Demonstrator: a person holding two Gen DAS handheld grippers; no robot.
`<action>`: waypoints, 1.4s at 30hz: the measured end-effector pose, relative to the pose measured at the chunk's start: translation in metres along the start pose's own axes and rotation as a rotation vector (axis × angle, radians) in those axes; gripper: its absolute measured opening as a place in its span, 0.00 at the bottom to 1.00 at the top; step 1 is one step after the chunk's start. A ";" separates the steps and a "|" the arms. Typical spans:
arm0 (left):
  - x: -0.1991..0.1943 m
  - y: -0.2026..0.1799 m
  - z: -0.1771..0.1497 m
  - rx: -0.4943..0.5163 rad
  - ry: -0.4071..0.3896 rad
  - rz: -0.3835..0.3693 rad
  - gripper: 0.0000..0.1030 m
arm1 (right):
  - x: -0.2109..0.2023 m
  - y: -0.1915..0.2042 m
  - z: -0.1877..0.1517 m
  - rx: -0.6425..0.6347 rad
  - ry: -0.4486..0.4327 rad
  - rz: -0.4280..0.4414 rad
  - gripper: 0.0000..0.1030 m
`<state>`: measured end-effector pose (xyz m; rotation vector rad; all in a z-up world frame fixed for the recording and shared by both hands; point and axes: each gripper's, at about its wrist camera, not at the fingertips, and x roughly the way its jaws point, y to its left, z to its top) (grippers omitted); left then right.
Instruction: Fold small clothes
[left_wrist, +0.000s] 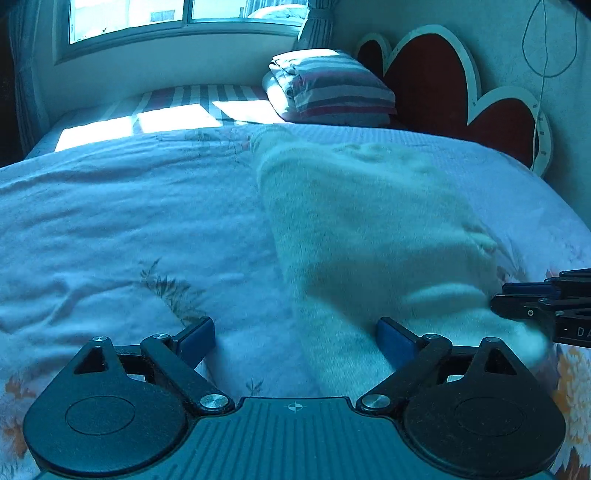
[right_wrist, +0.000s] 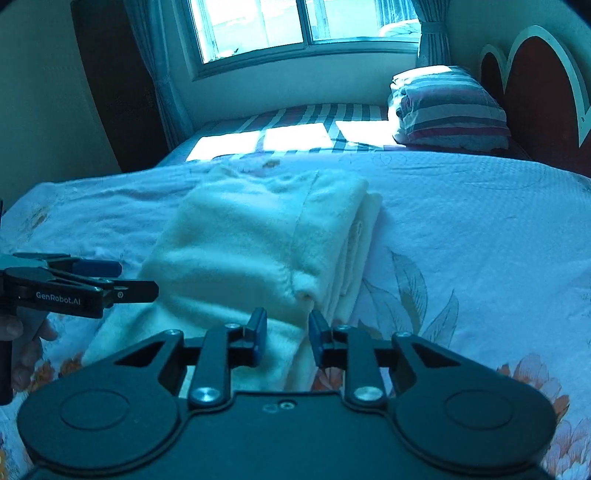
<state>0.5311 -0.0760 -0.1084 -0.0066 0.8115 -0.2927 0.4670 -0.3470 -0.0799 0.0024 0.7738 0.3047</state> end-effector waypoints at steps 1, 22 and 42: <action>-0.004 -0.001 -0.004 0.005 -0.009 0.005 0.91 | 0.009 0.001 -0.008 -0.022 0.045 -0.031 0.26; -0.049 -0.008 -0.035 0.000 -0.046 0.061 0.91 | -0.042 0.026 -0.031 -0.025 -0.099 0.063 0.20; 0.007 0.036 0.045 -0.067 -0.102 0.066 0.77 | 0.012 -0.038 0.034 0.148 -0.112 0.055 0.37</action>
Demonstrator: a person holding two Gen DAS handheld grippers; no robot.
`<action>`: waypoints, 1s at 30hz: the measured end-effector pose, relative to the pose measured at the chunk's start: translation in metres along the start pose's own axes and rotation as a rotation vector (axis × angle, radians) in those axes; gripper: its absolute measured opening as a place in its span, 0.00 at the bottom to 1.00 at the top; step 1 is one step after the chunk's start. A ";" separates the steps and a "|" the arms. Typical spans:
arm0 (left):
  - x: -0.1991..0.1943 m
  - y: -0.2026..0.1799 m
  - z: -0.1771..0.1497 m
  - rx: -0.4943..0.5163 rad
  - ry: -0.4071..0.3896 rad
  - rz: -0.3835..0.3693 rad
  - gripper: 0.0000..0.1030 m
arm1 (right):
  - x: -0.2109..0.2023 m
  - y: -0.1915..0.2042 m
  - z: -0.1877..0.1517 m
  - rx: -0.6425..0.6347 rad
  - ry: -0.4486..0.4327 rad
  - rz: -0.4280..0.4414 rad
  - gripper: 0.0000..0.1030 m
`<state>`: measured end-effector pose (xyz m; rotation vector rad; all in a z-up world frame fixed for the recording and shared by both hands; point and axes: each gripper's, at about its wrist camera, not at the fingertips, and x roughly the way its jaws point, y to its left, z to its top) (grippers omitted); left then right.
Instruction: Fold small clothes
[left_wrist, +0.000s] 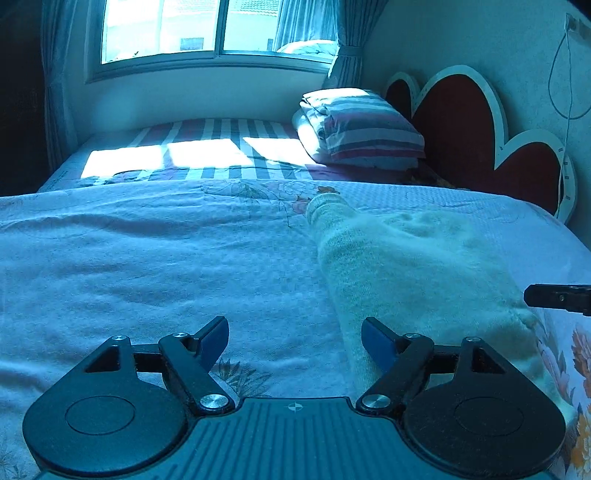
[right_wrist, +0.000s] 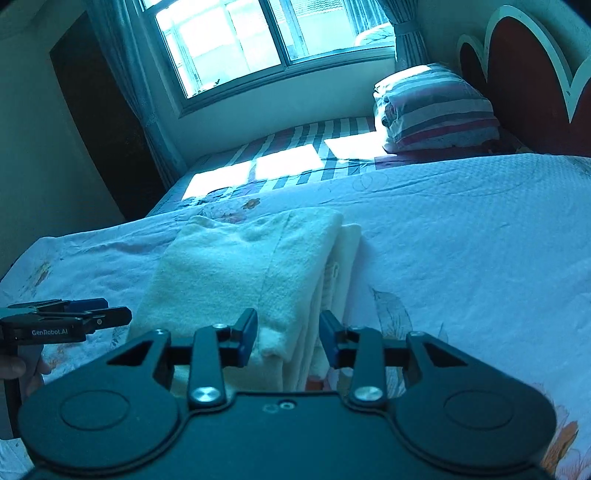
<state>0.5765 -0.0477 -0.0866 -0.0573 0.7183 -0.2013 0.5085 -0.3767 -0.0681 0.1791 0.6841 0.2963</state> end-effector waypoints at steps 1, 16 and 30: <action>0.006 0.003 0.002 -0.022 0.007 0.000 0.77 | 0.006 -0.002 0.002 0.002 0.003 -0.003 0.37; 0.032 -0.008 0.003 0.015 0.047 0.018 0.77 | 0.022 -0.015 -0.008 0.016 0.016 0.016 0.11; 0.000 0.000 -0.003 -0.037 0.040 -0.126 0.77 | 0.003 -0.046 -0.014 0.229 0.035 0.128 0.44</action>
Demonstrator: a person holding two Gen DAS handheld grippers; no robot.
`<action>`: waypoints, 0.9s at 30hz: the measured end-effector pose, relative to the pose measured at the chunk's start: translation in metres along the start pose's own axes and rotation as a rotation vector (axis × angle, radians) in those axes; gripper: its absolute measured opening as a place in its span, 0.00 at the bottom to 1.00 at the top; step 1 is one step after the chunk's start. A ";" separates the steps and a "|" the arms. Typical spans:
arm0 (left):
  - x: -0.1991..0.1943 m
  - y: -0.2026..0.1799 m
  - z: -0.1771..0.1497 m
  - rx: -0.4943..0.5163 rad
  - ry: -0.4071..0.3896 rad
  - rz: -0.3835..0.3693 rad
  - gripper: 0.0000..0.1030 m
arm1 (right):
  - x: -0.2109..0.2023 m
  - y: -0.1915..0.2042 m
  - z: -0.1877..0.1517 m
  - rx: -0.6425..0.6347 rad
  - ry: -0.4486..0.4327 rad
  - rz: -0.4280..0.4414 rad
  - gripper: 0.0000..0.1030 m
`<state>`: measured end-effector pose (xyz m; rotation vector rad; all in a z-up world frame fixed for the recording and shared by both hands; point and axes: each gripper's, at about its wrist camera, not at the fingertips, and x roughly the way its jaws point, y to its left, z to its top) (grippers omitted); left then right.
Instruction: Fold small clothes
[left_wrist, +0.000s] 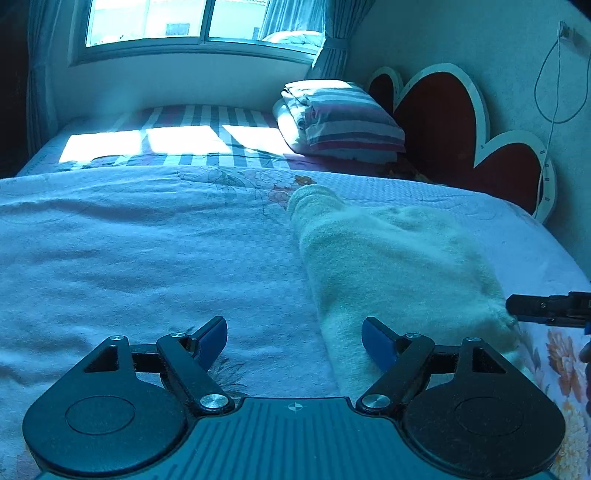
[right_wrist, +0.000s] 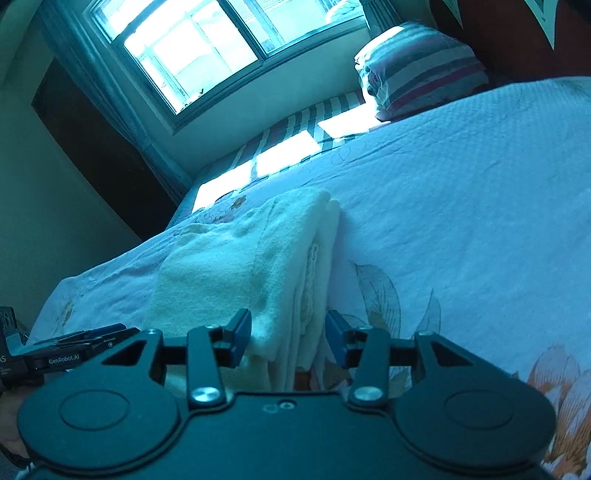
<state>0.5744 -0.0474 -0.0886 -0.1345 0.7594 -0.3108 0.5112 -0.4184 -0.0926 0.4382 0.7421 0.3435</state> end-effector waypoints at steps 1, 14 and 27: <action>0.004 0.004 0.000 -0.038 0.016 -0.034 0.77 | 0.000 -0.004 -0.001 0.018 0.005 0.009 0.44; 0.061 0.046 -0.008 -0.361 0.164 -0.470 0.77 | 0.019 -0.045 -0.001 0.247 0.106 0.244 0.61; 0.096 0.044 0.005 -0.322 0.172 -0.570 0.58 | 0.049 -0.036 0.012 0.171 0.156 0.310 0.53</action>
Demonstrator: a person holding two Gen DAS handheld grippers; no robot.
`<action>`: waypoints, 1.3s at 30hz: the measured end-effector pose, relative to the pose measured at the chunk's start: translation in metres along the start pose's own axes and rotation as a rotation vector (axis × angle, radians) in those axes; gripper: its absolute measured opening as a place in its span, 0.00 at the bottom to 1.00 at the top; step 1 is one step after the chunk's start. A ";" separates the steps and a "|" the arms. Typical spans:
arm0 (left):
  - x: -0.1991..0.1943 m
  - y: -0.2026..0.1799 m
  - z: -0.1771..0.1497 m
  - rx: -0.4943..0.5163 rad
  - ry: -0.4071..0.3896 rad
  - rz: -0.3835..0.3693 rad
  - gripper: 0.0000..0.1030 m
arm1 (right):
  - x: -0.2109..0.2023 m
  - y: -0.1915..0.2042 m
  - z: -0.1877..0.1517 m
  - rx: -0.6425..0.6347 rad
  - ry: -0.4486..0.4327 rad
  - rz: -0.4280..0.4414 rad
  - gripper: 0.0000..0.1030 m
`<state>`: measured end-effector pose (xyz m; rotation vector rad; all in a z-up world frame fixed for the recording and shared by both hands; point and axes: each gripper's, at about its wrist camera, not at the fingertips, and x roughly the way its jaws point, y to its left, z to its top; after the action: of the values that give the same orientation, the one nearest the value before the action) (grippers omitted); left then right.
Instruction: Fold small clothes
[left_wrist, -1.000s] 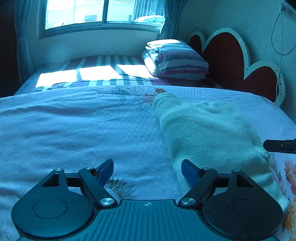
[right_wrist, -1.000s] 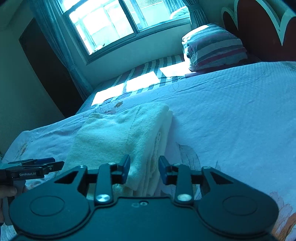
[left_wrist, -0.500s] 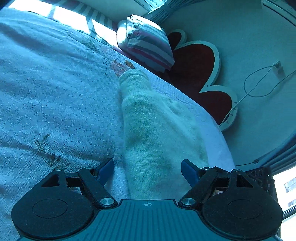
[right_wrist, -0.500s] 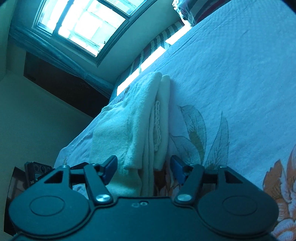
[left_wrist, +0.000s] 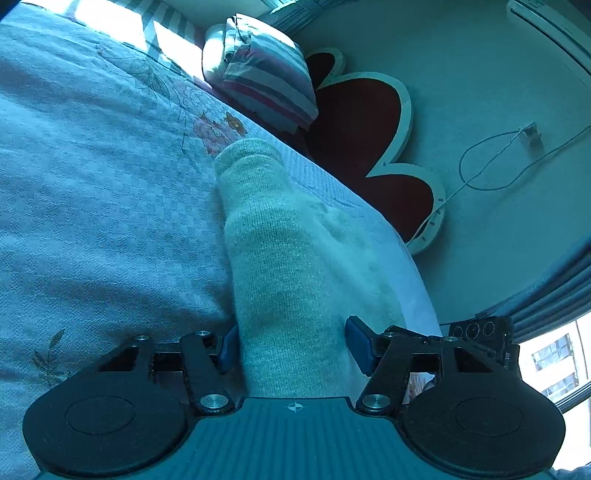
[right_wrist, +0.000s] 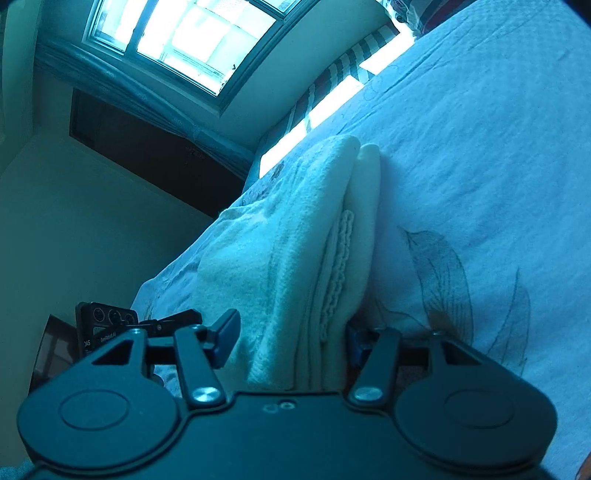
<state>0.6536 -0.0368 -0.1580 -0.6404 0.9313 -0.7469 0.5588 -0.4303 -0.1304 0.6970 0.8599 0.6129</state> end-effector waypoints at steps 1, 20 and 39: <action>0.001 -0.001 0.000 0.009 -0.002 -0.001 0.58 | 0.000 0.000 0.001 -0.003 0.001 0.005 0.52; -0.041 -0.108 0.003 0.353 -0.135 0.249 0.32 | -0.020 0.083 -0.015 -0.252 -0.112 -0.110 0.28; -0.201 -0.228 -0.026 0.544 -0.318 0.244 0.32 | -0.122 0.252 -0.069 -0.484 -0.286 0.001 0.28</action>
<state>0.4883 -0.0149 0.0968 -0.1517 0.4685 -0.6193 0.3880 -0.3408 0.0843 0.3315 0.4202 0.6721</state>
